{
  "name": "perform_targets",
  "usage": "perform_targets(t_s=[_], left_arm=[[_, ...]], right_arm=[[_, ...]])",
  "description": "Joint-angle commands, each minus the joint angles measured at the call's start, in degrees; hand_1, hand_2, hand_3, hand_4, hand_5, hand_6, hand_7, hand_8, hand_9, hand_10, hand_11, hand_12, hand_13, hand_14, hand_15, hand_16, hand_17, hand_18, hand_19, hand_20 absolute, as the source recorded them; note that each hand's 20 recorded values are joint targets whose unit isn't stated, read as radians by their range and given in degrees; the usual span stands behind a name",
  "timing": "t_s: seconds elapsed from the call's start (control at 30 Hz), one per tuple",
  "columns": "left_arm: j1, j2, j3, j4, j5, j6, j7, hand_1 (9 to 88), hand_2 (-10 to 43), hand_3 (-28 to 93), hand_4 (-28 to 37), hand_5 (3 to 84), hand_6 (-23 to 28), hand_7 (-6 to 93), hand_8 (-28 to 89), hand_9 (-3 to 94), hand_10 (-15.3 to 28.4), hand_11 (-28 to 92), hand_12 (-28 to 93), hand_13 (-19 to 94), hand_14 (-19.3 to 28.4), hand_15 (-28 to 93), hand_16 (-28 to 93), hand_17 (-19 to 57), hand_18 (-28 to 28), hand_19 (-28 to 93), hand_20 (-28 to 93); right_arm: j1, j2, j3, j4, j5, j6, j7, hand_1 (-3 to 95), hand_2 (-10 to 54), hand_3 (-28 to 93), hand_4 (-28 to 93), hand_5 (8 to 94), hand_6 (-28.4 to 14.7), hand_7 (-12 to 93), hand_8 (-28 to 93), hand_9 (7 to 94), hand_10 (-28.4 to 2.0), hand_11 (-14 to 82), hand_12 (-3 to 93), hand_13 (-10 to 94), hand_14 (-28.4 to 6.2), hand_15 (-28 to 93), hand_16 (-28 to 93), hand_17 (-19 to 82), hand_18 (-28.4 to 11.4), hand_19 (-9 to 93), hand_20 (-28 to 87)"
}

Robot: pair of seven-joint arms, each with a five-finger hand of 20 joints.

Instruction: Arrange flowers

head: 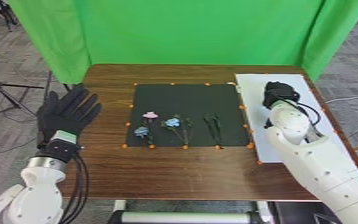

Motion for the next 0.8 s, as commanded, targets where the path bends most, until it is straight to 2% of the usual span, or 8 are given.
perform_targets(t_s=[0.03, 0.17, 0.27, 0.43, 0.53, 0.57, 0.63, 0.8], left_arm=[[0.1, -0.09, 0.07, -0.29, 0.10, -0.22, -0.06, 28.1, 11.4, 71, -28.3, 44.5, 7.8, 16.7, -9, 35.2, 14.2, 24, 11, 25, 15.8, 45, -7, -4.9, 16.3, 41, 12], [0.1, -0.11, 0.27, -0.24, 0.09, -0.14, 0.00, 28.1, 11.3, 71, -28.3, 44.3, 7.7, 16.5, -9, 35.1, 14.2, 24, 11, 22, 14.7, 42, -8, -4.9, 15.4, 40, 11], [0.0, -0.17, 0.48, -0.20, 0.07, -0.16, 0.05, 28.0, 11.2, 71, -28.3, 44.4, 7.7, 16.0, -9, 34.7, 14.1, 23, 11, 22, 14.3, 40, -8, -4.8, 15.0, 39, 11], [-1.1, -0.52, 1.40, 0.44, 0.24, -0.37, -0.67, 28.1, 11.2, 71, -28.3, 44.2, 7.6, 15.6, -9, 34.5, 14.1, 22, 10, 21, 14.1, 38, -8, -4.7, 14.6, 38, 11], [-1.8, -0.65, 1.85, 0.70, 0.45, -0.62, -1.27, 28.0, 11.2, 71, -28.3, 44.1, 7.6, 15.5, -9, 34.5, 14.0, 22, 10, 21, 14.1, 38, -8, -4.7, 14.5, 38, 11], [-2.5, -0.75, 2.25, 0.96, 0.51, -0.52, -1.72, 28.1, 11.3, 71, -28.3, 44.1, 7.5, 15.5, -9, 34.5, 14.0, 22, 10, 21, 14.0, 38, -8, -4.7, 14.5, 38, 11], [-3.0, -0.87, 2.57, 1.13, 0.39, -0.28, -1.69, 28.0, 11.3, 71, -28.3, 44.0, 7.5, 15.5, -9, 34.4, 14.0, 22, 11, 21, 14.5, 39, -8, -4.8, 14.6, 39, 11], [-4.0, -0.97, 3.21, 1.47, 0.66, -0.93, -2.25, 28.0, 11.3, 71, -28.3, 44.0, 7.5, 15.6, -9, 34.5, 14.0, 22, 11, 21, 14.5, 39, -8, -5.0, 14.8, 39, 11]], right_arm=[[-1.8, 0.7, -2.0, -10.9, -1.6, 6.9, -5.0, 68.1, -9.5, 68, -28, 74.0, 0.2, 35, 4, 86.4, -8.1, 11.5, 45.4, 73, -5.9, 36, 47, 42, -15.7, 83, 33], [-2.3, -2.2, -3.5, -14.7, -1.6, 8.9, -8.3, 68.1, -9.5, 68, -28, 74.0, 0.1, 35, 4, 86.4, -8.1, 11.5, 45.5, 73, -5.8, 36, 47, 42, -15.8, 83, 33], [-2.1, -5.9, -4.6, -15.2, -0.7, 7.4, -10.8, 68.1, -9.5, 68, -28, 74.0, 0.0, 35, 4, 86.3, -8.0, 11.5, 45.5, 73, -5.8, 36, 47, 42, -16.0, 83, 33], [-0.5, -11.3, -9.0, -13.3, -1.7, 5.3, -12.7, 68.0, -9.5, 69, -28, 73.7, -0.1, 34, 4, 86.0, -7.8, 11.6, 45.6, 73, -5.6, 36, 47, 41, -16.0, 83, 33], [0.5, -13.4, -11.7, -12.1, -3.4, 4.1, -10.6, 67.8, -9.5, 69, -28, 73.2, -0.1, 34, 4, 85.9, -7.6, 11.6, 45.5, 72, -5.6, 36, 47, 41, -16.2, 83, 33], [0.5, -13.7, -12.1, -12.1, -3.3, 3.9, -10.1, 67.7, -9.5, 69, -28, 73.2, -0.1, 34, 4, 85.8, -7.5, 11.6, 45.4, 72, -5.7, 37, 47, 41, -16.2, 83, 33], [0.4, -14.8, -12.6, -11.4, -3.9, 3.4, -10.6, 67.6, -9.5, 69, -28, 73.2, -0.2, 34, 4, 85.7, -7.7, 11.7, 45.4, 72, -5.6, 37, 46, 42, -16.3, 83, 33], [0.4, -15.4, -13.8, -10.2, -5.1, 3.2, -10.6, 67.4, -9.5, 69, -28, 73.3, -0.2, 34, 4, 85.7, -7.8, 11.8, 45.2, 72, -5.7, 37, 46, 42, -16.5, 83, 34]])
